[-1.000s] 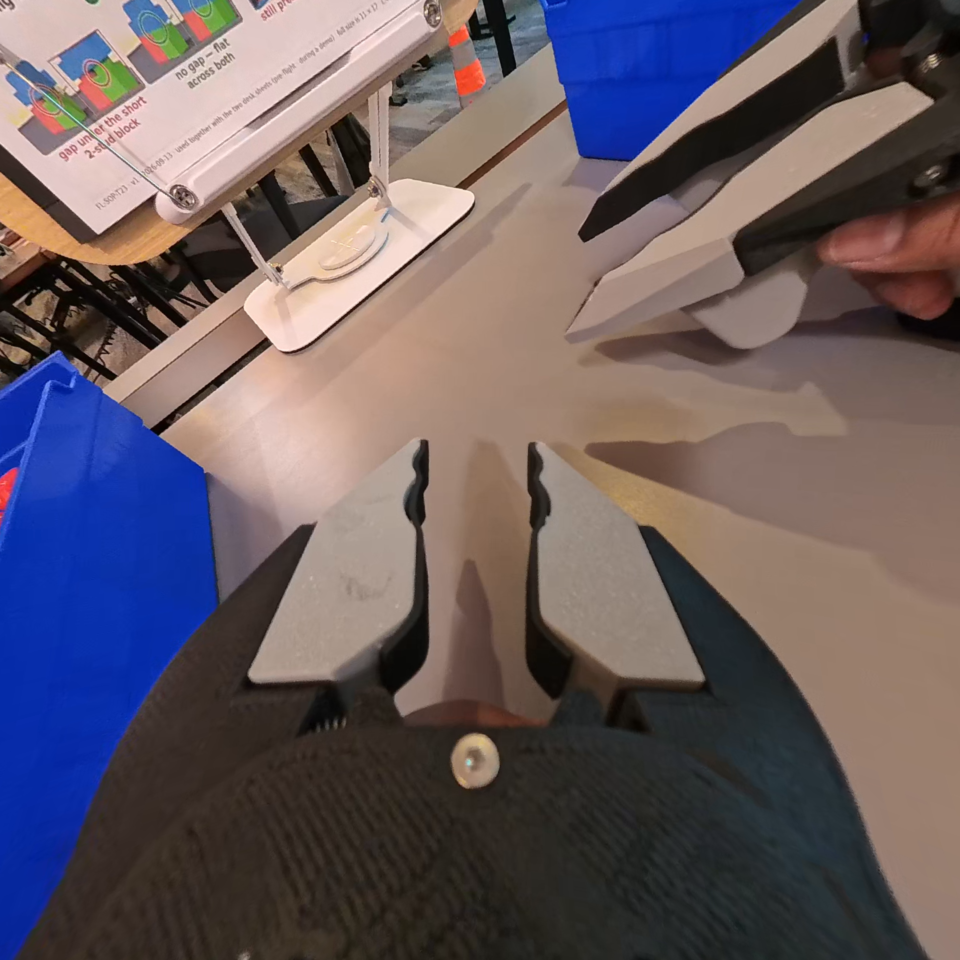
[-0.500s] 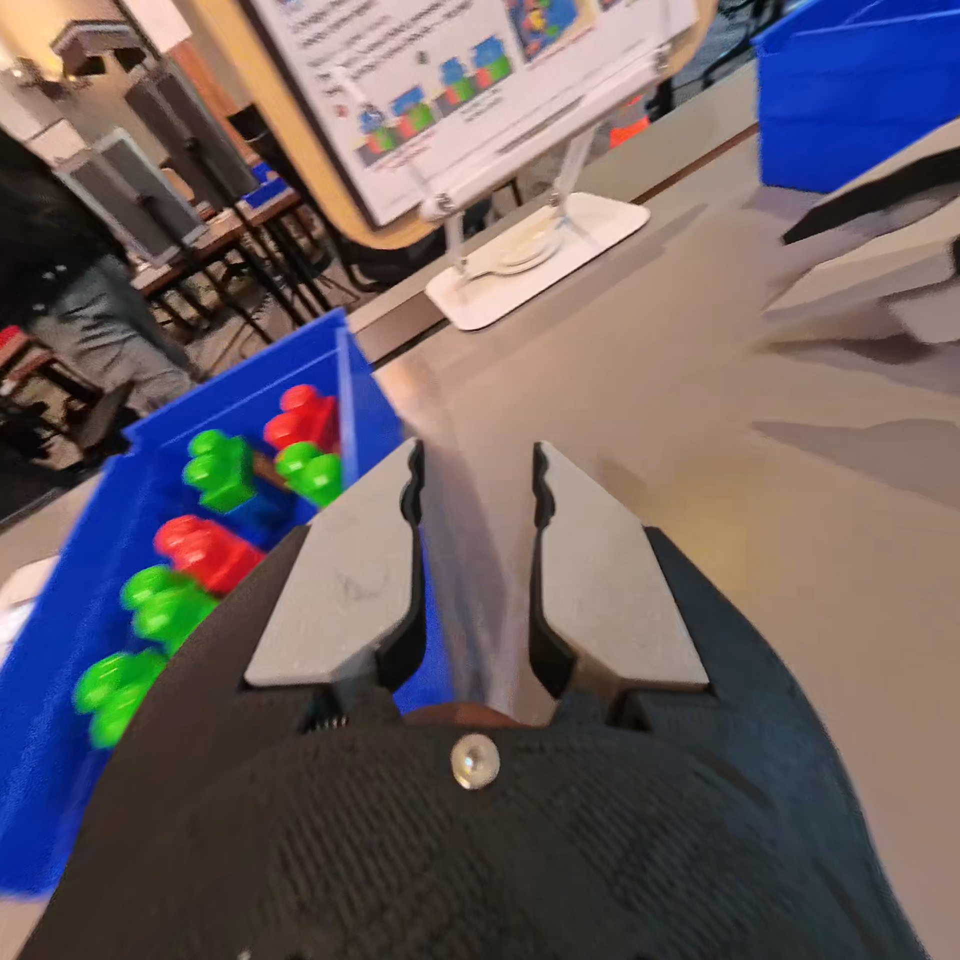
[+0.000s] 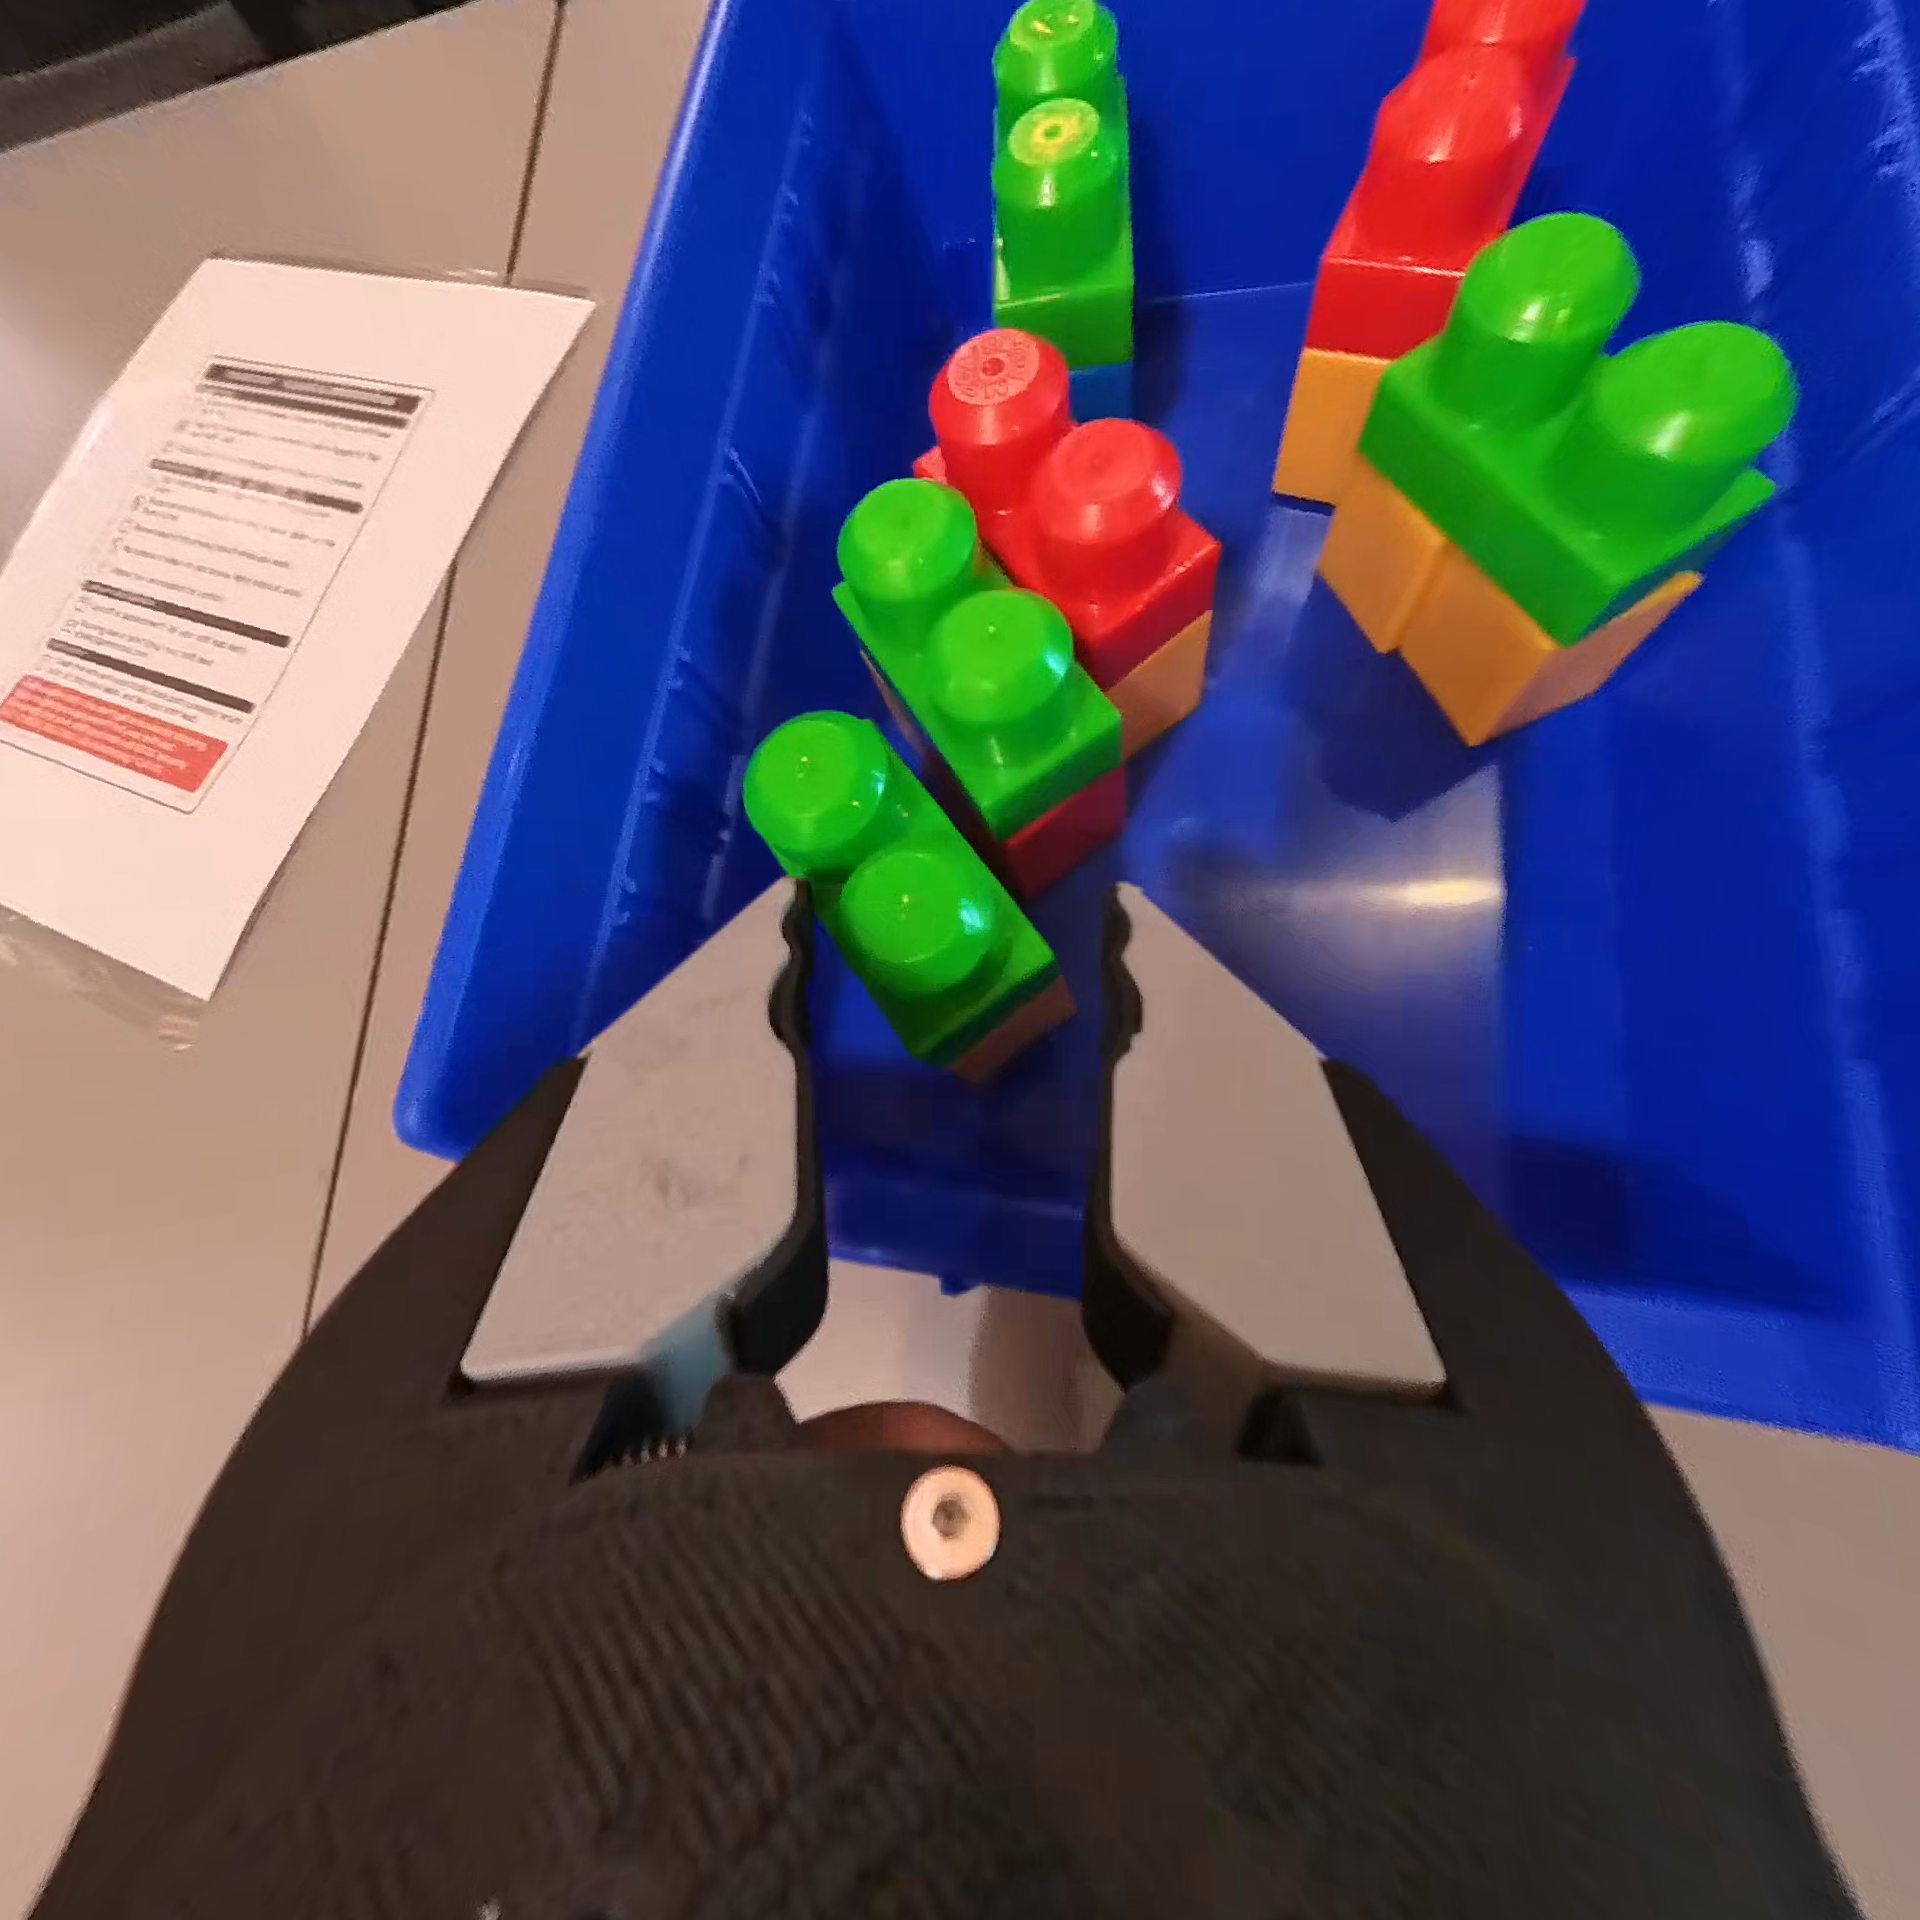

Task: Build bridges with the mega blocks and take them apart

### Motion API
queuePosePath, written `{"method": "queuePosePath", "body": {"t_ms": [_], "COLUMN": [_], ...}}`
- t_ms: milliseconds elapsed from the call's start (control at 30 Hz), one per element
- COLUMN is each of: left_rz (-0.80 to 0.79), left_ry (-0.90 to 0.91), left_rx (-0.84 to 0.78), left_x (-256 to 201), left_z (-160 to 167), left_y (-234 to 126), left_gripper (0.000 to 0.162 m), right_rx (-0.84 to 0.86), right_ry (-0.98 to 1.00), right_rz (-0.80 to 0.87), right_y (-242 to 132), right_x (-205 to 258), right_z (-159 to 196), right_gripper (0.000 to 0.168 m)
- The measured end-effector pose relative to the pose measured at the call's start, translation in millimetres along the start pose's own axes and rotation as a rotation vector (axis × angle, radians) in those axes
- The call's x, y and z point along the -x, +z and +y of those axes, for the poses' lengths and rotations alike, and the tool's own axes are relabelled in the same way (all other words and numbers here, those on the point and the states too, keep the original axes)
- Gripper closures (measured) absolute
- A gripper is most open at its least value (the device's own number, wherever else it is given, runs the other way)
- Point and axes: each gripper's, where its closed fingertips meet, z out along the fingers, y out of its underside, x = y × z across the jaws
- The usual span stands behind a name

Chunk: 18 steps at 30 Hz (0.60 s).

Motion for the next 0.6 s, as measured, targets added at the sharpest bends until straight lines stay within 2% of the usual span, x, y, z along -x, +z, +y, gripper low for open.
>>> {"method": "queuePosePath", "body": {"t_ms": [67,133,367,600], "left_rz": [-0.027,-0.082,-0.057,-0.104], "left_ry": [0.006,0.072,0.073,0.106], "left_rx": [0.022,0.036,-0.011,-0.146], "left_x": [4,12,18,27], "left_z": [-2,-2,-4,-38], "left_y": [4,6,0,-37], "left_gripper": [0.112,0.127,0.129,0.133], "right_rx": [-0.004,-0.004,-0.024,-0.017], "right_ry": [0.012,0.022,0.036,0.033], "right_rz": [-0.002,-0.003,-0.008,-0.012], "right_y": [-1,-1,-4,-3], "right_x": [-1,-3,-5,-4], "right_z": [0,0,-5,-4], "right_gripper": [0.111,0.111,0.112,0.112]}}
